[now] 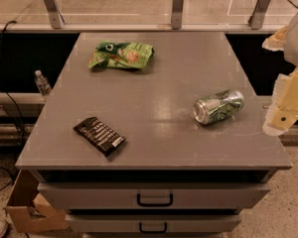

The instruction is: Pick green can

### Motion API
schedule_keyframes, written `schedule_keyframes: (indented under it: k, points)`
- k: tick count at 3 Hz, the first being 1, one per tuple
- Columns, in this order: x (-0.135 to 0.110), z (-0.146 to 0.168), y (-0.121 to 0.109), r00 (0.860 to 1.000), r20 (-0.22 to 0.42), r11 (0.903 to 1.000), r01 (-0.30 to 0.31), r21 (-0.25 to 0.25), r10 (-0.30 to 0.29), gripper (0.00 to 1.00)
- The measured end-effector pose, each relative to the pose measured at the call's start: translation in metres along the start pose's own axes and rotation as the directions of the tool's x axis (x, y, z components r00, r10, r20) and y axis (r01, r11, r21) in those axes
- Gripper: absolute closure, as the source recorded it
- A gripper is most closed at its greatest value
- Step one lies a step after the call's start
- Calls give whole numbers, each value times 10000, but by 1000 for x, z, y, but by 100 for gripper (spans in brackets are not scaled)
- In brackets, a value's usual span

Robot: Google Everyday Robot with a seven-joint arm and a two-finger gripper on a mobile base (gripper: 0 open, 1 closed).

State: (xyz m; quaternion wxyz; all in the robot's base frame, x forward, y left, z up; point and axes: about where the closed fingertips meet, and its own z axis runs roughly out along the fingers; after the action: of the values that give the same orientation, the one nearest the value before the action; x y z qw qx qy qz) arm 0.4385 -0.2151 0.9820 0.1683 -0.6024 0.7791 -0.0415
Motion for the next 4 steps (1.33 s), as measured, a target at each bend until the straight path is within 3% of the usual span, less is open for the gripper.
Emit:
schedule_keyframes:
  k: [1, 2, 3, 4]
  points:
    - [0, 0, 0, 10000, 1, 10000, 0, 2, 0, 0]
    - [-3, 8, -9, 9972, 52, 9972, 748, 91, -749, 0]
    - [-10, 41, -35, 9673, 360, 9678, 2514, -113, -2509, 0]
    - [-12, 70, -52, 9148, 844, 9148, 4001, -547, -3951, 0]
